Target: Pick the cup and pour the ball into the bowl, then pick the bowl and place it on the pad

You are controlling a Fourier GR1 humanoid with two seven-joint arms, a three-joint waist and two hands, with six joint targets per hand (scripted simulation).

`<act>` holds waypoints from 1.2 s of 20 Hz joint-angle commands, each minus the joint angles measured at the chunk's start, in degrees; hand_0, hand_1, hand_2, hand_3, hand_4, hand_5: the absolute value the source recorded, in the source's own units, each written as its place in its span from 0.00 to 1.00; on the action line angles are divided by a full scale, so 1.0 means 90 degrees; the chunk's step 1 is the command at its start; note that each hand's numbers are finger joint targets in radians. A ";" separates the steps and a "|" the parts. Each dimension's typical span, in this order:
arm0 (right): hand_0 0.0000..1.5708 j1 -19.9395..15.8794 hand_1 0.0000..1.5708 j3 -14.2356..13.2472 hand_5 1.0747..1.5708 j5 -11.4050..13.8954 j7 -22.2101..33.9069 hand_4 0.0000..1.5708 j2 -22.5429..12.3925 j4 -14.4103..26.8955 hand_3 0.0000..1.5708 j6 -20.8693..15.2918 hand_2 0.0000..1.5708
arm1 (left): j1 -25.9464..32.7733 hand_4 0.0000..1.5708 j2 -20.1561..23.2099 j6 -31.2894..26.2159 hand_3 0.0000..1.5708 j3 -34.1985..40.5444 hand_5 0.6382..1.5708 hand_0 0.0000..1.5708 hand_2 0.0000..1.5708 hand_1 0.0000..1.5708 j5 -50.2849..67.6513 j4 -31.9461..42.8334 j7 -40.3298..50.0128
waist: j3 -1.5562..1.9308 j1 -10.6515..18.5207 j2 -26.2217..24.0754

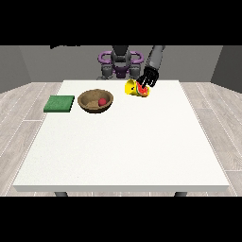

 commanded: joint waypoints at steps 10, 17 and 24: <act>0.00 0.0073 0.00 0.0040 0.99 -0.0008 0.0159 0.32 0.0297 -0.0607 0.00 -0.0423 0.00 | 0.0693 0.30 -0.1045 -0.2933 0.22 0.2242 0.99 0.52 0.56 0.52 0.5213 -0.2157 -0.2674 | -0.0081 0.0720 0.0622; 0.00 -0.0209 0.00 0.0610 0.99 0.0689 0.0333 0.31 0.0620 -0.1546 0.00 -0.1114 0.00 | 0.0430 0.00 0.0376 -0.5554 0.00 0.3277 0.99 0.00 0.00 0.00 0.6667 -0.1714 -0.3546 | 0.0018 0.0816 0.1755; 0.00 -0.0237 0.00 0.0675 1.00 0.0744 -0.0051 0.30 0.0747 -0.0729 0.00 -0.0970 0.00 | -0.0142 0.00 0.1970 -0.6446 0.00 0.3638 0.96 0.00 0.00 0.00 0.6911 -0.1337 -0.2721 | 0.0044 0.0649 0.2037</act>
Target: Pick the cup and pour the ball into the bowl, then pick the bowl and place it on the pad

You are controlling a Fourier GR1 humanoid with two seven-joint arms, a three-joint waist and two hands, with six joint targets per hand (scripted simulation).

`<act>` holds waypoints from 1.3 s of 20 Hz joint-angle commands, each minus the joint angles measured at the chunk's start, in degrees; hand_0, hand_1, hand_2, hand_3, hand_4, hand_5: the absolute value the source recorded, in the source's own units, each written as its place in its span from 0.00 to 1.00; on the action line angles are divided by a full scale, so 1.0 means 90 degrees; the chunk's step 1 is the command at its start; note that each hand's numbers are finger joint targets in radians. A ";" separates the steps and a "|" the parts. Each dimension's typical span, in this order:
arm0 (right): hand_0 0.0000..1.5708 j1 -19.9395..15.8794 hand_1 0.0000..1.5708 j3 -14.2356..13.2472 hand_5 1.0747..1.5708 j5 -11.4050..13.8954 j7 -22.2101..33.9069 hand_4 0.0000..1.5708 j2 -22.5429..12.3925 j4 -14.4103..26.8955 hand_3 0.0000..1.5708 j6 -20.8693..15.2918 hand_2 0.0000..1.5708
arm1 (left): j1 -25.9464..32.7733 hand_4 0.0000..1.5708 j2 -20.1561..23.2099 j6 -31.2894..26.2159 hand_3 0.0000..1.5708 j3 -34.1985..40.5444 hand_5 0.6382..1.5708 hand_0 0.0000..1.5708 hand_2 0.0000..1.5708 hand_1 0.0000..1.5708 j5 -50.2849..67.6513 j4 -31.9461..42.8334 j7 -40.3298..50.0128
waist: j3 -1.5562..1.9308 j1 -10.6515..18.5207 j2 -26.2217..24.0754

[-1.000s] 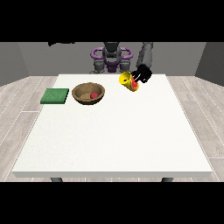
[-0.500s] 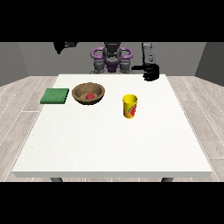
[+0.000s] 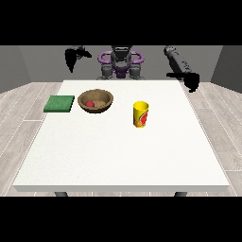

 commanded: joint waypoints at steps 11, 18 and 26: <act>0.00 -0.0549 0.00 -0.0516 1.00 -0.0166 -0.2299 0.23 0.0348 0.3614 0.00 0.0603 0.00 | -0.1433 0.00 0.1869 -0.0668 0.00 0.0092 0.95 0.00 0.00 0.00 0.0290 -0.0608 0.1933 | 0.0028 0.0276 0.0426; 0.00 -0.1084 0.00 -0.0762 1.00 -0.0248 -0.2817 0.18 0.0044 0.5346 0.00 0.1052 0.00 | -0.1669 0.00 0.2017 -0.0486 0.00 0.0034 0.97 0.00 0.00 0.00 0.0399 -0.0912 0.2704 | 0.0024 0.0173 0.0150; 0.00 -0.1625 0.00 -0.1013 1.00 -0.0357 -0.2995 0.26 -0.0059 0.6665 0.00 0.1027 0.00 | -0.1849 0.00 0.2327 -0.0640 0.00 0.0121 0.97 0.00 0.00 0.00 0.0634 -0.1203 0.3010 | 0.0023 0.0299 0.0118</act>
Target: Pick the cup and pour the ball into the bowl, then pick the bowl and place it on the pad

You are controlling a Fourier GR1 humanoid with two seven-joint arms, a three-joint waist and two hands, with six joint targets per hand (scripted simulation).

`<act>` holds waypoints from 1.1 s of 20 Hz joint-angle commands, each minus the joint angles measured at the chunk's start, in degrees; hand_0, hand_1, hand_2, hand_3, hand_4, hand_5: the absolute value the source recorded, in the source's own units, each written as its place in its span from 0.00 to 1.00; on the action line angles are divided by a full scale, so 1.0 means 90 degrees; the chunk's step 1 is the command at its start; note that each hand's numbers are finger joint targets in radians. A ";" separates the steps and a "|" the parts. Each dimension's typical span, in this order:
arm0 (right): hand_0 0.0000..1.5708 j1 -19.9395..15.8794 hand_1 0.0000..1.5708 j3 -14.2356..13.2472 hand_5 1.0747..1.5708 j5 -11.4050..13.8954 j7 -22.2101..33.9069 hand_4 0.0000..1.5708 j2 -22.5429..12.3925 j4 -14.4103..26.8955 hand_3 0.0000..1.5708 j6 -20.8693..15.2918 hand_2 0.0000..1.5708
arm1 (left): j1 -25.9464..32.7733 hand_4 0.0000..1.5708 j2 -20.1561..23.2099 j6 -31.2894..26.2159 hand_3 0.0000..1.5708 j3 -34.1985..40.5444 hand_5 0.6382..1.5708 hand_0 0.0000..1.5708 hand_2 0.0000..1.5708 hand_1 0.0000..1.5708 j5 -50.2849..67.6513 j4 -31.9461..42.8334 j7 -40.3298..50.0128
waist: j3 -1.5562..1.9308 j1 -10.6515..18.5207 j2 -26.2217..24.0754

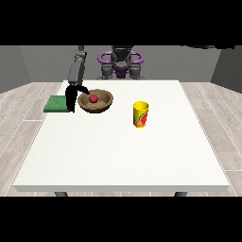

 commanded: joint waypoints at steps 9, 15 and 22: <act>0.00 -0.0424 0.00 -0.0269 0.99 -0.0043 -0.0540 0.19 -0.0136 0.0916 0.00 -0.0073 0.00 | -0.0619 0.00 0.0445 -0.0131 0.00 0.0077 0.95 0.00 0.00 0.00 0.0453 -0.0411 0.0844 | 0.0007 0.0338 0.0436; 0.00 -0.0539 0.00 0.0066 1.00 0.0247 -0.0531 0.26 0.0460 0.0712 0.00 -0.0691 0.00 | -0.0714 0.00 0.0392 -0.0181 0.00 0.0001 0.97 0.00 0.00 0.00 0.0493 -0.0449 0.0808 | 0.0000 0.0515 0.0479; 0.00 -0.0746 0.00 0.0176 1.00 0.0518 -0.0175 0.26 0.0641 0.0802 0.00 -0.1469 0.00 | -0.0800 0.00 0.0431 -0.0330 0.00 -0.0004 0.96 0.00 0.00 0.00 0.0613 -0.0407 0.0861 | -0.0004 0.0790 0.0459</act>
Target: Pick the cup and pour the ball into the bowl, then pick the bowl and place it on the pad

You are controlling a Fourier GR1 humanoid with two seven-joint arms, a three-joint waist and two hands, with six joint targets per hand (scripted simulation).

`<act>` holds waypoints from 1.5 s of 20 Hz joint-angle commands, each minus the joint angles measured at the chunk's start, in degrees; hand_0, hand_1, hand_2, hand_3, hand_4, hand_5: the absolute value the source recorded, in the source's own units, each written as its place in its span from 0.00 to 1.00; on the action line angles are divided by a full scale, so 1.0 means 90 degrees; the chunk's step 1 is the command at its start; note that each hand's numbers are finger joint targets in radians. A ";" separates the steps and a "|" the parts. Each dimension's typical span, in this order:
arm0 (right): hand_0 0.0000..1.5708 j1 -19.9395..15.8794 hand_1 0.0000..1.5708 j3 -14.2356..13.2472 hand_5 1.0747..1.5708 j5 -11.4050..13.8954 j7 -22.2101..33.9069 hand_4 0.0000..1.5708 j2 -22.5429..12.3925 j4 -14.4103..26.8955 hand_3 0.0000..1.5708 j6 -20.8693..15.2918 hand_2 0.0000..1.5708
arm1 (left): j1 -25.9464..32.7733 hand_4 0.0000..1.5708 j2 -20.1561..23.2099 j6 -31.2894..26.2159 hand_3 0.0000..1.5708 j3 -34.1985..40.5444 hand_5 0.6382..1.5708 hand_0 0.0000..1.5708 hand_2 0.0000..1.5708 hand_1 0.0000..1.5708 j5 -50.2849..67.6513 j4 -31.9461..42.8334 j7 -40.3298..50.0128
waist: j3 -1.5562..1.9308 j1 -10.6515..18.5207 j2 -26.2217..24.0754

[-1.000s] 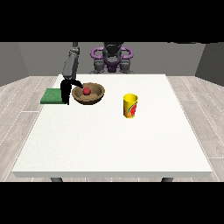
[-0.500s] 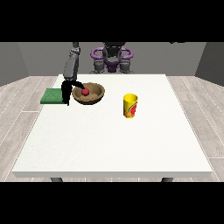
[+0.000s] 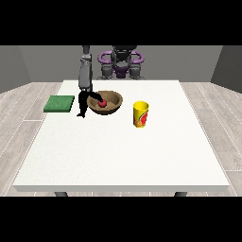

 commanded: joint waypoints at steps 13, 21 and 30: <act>1.00 0.0234 1.00 0.0949 0.81 0.1527 0.2459 0.77 -0.0818 -0.0192 1.00 -0.1172 1.00 | 0.0323 0.00 0.0507 -0.0442 0.00 0.0382 0.97 0.00 0.00 0.00 0.0121 0.1103 -0.0113 | 0.0118 -0.0350 -0.0669; 1.00 -0.0647 1.00 0.1129 0.81 0.1585 0.4109 0.80 -0.1348 -0.0888 1.00 -0.0793 1.00 | 0.0978 0.00 0.1067 -0.0903 0.00 0.0759 0.97 0.00 0.00 0.00 0.0003 0.2037 -0.0900 | 0.0131 -0.0958 -0.0855; 1.00 -0.0422 1.00 0.0721 0.91 0.1591 0.2926 0.83 -0.2186 0.0249 1.00 0.0001 1.00 | 0.1117 0.00 0.0719 -0.0257 0.00 0.0550 0.96 0.00 0.00 0.00 -0.0075 0.1326 -0.0882 | 0.0145 -0.1017 -0.0700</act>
